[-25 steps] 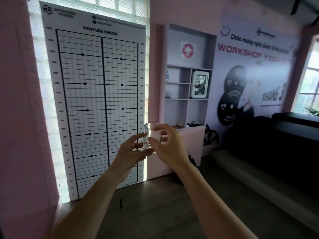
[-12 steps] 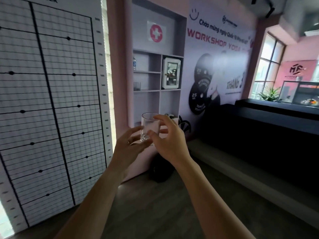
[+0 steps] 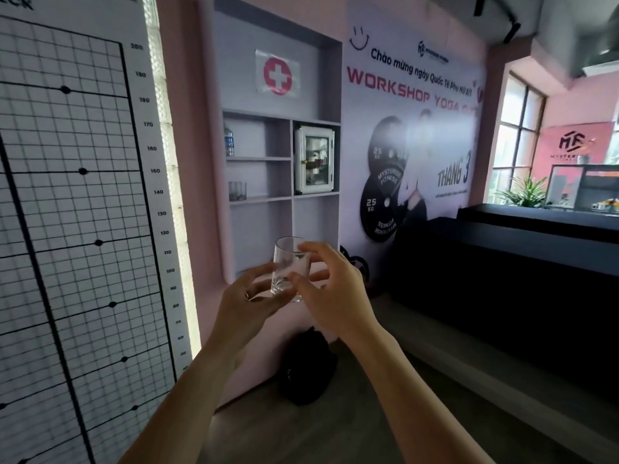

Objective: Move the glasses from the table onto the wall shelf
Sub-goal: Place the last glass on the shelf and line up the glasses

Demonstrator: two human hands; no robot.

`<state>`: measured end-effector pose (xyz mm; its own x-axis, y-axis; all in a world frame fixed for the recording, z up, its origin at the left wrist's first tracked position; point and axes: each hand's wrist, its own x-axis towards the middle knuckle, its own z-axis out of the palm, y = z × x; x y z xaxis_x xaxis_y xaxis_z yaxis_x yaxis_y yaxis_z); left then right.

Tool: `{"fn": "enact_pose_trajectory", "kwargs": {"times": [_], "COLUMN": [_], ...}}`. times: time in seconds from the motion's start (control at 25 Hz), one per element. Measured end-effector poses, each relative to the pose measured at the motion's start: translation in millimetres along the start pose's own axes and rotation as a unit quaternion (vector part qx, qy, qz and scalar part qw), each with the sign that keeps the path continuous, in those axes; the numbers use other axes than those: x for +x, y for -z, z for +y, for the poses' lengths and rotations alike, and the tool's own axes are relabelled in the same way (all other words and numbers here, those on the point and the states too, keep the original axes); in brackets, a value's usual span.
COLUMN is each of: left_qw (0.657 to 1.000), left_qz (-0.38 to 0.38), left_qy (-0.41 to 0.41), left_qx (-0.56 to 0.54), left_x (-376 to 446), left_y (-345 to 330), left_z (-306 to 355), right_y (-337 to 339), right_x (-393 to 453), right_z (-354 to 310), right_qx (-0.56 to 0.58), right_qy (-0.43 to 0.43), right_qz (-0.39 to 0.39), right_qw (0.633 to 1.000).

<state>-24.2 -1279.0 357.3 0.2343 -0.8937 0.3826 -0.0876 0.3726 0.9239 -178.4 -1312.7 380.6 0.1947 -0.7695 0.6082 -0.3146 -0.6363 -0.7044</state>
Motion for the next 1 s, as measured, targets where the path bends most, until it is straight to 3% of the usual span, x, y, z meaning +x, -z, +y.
{"fn": "enact_pose_trajectory", "kwargs": {"times": [0.44, 1.0], "left_qw": [0.998, 0.998], "left_qz": [0.040, 0.053], "left_qy": [0.025, 0.015], "left_qx": [-0.030, -0.026], "left_x": [197, 477], "left_y": [-80, -43], "left_z": [-78, -172], "right_y": [22, -94], "right_x": [186, 430], "right_z": [139, 265], "right_qx": [-0.053, -0.032], "right_qy": [0.039, 0.050], "right_qz": [-0.049, -0.053], "right_qw": [0.997, 0.997]}}
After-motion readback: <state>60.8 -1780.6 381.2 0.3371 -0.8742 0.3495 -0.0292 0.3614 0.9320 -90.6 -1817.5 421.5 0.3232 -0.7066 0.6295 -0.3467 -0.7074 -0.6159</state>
